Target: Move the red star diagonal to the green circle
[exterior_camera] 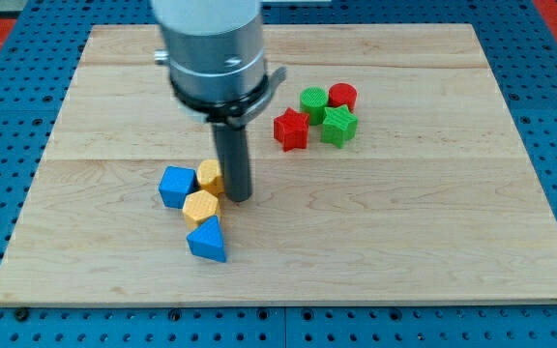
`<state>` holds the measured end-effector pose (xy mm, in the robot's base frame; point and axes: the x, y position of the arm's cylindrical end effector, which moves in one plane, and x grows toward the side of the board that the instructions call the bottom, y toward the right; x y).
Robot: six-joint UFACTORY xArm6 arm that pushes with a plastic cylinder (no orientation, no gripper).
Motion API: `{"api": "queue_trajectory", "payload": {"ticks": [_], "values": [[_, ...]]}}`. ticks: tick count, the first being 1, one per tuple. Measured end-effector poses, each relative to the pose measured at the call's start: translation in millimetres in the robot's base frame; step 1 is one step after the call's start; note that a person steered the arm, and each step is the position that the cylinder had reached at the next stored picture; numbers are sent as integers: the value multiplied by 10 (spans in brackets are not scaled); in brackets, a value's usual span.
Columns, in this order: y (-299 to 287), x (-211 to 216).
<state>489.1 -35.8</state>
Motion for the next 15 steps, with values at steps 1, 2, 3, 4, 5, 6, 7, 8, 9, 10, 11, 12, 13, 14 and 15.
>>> {"api": "queue_trajectory", "payload": {"ticks": [1, 2, 3, 4, 5, 6, 7, 8, 9, 10, 11, 12, 13, 14, 15], "values": [[289, -94], [293, -98], [293, -98], [310, -98], [429, -98], [574, -73], [718, 417], [730, 973], [295, 1121], [412, 1065], [638, 243], [947, -408], [501, -580], [506, -853], [283, -1576]]}}
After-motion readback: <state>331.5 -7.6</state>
